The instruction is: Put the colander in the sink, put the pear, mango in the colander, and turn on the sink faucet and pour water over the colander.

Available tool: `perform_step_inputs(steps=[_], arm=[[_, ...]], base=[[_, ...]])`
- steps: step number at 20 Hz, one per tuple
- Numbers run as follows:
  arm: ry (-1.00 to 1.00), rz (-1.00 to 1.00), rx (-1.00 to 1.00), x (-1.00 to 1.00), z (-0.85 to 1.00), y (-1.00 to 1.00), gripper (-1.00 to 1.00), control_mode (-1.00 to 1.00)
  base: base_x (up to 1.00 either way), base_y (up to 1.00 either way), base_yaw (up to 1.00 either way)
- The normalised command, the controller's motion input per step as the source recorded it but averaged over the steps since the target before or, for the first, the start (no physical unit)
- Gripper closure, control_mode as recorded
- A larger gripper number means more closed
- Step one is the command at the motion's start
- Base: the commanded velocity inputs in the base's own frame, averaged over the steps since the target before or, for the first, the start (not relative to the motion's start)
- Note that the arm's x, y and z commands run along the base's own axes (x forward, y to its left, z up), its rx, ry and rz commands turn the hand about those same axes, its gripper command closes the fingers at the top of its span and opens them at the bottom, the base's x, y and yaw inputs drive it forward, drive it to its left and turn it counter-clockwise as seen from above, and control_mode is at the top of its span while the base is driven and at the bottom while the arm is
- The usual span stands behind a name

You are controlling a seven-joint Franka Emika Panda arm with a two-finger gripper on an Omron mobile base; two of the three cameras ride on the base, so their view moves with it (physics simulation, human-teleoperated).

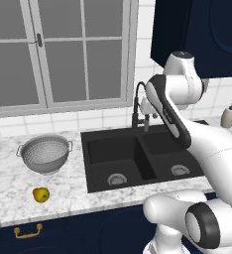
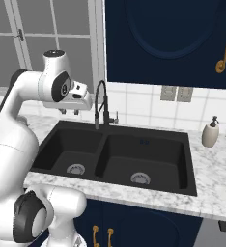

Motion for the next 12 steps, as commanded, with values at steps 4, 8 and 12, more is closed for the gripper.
perform_step_inputs(steps=[4,8,12], arm=[[-0.01,0.0,0.0,-0.09,0.0,0.0,-1.0,-1.0],[-0.06,0.03,0.0,-0.55,-0.08,0.21,-1.0,-1.0],[-0.02,-0.02,0.0,-0.45,-0.12,0.45,-1.0,-1.0]], base=[[0.0,0.0,0.0],[0.0,0.0,0.0],[0.0,0.0,0.0]])
